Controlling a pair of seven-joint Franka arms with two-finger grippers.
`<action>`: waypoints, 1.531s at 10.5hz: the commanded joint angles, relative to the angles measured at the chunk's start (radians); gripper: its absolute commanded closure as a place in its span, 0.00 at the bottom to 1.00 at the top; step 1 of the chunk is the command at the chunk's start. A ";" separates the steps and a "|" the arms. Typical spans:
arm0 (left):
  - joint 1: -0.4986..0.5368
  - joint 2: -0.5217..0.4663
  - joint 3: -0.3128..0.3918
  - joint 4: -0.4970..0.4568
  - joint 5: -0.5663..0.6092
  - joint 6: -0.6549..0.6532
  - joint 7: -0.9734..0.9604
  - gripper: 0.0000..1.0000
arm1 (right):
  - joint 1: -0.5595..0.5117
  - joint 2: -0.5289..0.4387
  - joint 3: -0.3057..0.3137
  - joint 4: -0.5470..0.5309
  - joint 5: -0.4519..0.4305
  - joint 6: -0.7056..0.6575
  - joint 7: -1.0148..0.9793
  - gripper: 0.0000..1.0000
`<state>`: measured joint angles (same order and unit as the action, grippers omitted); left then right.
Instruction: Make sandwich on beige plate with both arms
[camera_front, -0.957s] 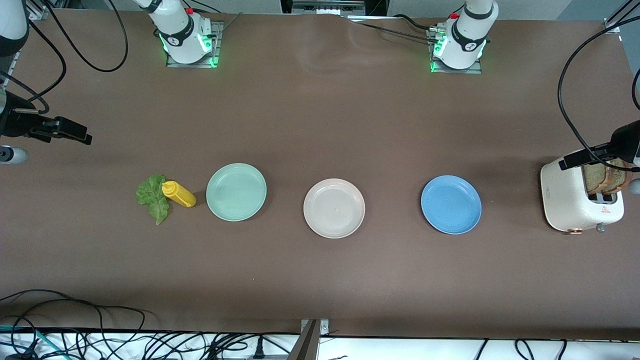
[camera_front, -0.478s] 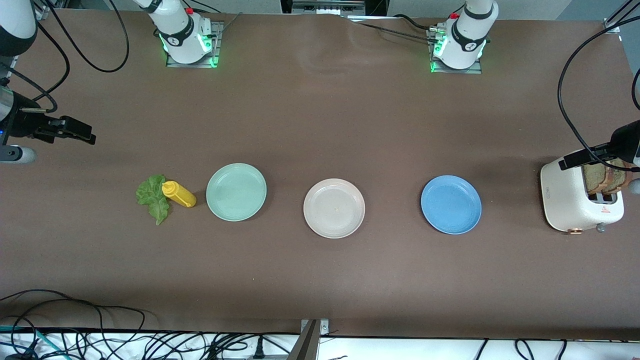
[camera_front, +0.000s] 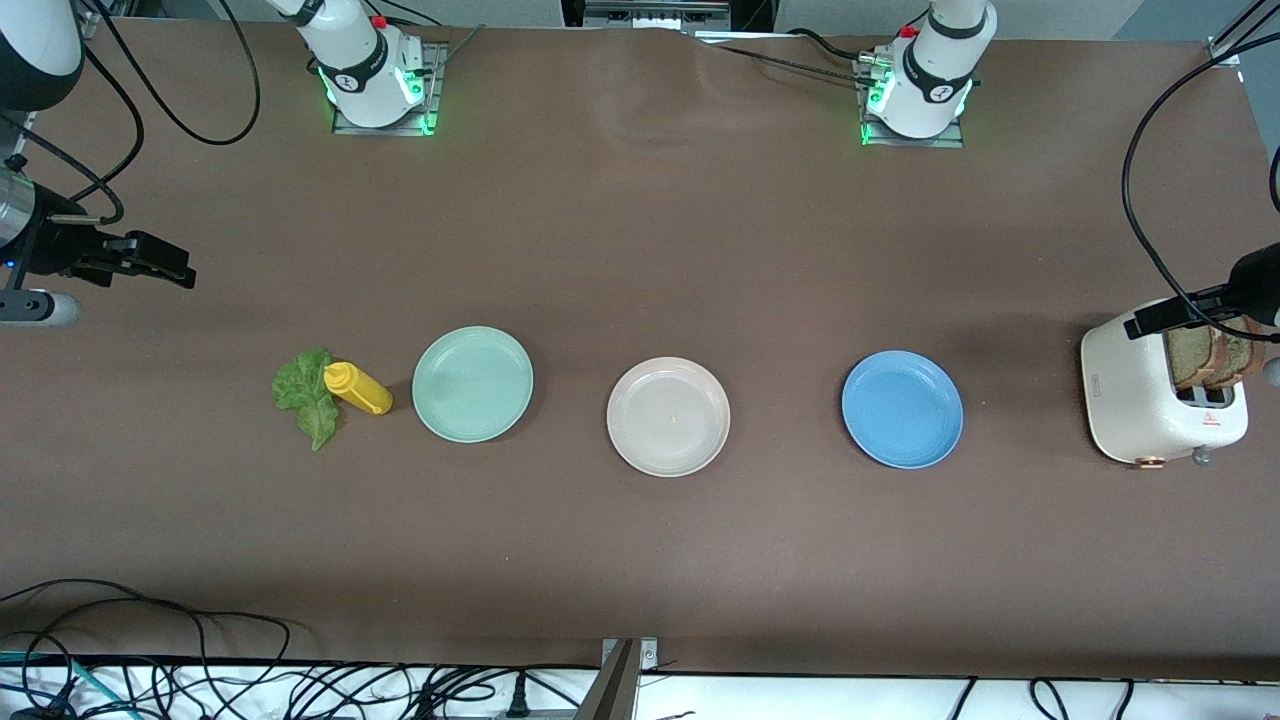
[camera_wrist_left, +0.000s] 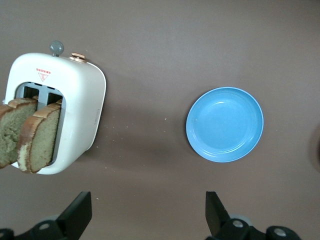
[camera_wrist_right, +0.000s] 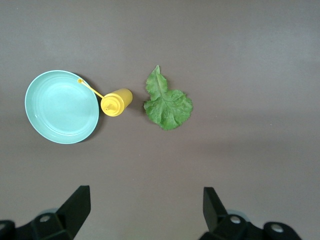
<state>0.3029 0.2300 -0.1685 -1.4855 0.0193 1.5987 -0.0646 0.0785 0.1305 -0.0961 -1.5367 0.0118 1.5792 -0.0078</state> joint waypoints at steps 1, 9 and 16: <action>0.042 0.008 -0.002 -0.006 0.057 -0.005 0.109 0.00 | -0.002 -0.028 0.003 -0.026 -0.012 0.008 -0.012 0.00; 0.169 0.209 -0.002 0.002 0.235 0.079 0.295 0.01 | -0.009 -0.015 -0.001 -0.004 -0.006 0.008 -0.041 0.00; 0.202 0.253 -0.002 -0.001 0.245 0.087 0.316 0.66 | -0.011 -0.014 -0.002 0.000 -0.004 0.008 -0.040 0.00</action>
<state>0.4858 0.4819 -0.1599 -1.4938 0.2289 1.6916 0.2236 0.0714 0.1305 -0.0983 -1.5335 0.0118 1.5859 -0.0321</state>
